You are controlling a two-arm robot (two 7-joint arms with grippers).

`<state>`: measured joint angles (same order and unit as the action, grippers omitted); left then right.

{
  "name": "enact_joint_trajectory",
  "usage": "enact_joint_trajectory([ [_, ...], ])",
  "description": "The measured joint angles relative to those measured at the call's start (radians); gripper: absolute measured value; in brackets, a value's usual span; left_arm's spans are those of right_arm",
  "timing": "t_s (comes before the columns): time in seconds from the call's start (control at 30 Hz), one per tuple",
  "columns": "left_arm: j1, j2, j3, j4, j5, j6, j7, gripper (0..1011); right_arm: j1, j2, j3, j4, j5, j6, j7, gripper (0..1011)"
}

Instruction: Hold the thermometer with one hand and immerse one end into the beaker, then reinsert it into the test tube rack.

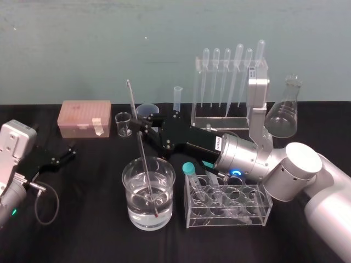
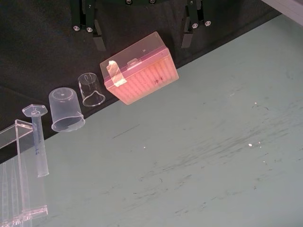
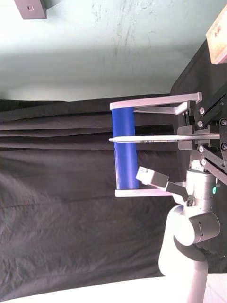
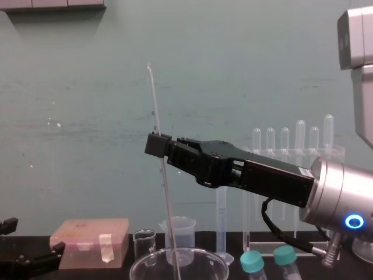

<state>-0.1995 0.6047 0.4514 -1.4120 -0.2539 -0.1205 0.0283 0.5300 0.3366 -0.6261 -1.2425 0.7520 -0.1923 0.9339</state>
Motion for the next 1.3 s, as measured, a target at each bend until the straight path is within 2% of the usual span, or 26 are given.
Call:
enact_joint_trajectory([
  [1.3, 0.0, 0.0, 0.0, 0.0, 0.0, 0.0, 0.0, 1008, -0.008, 0.0, -0.001, -0.007, -0.001, 0.0, -0.006, 55],
])
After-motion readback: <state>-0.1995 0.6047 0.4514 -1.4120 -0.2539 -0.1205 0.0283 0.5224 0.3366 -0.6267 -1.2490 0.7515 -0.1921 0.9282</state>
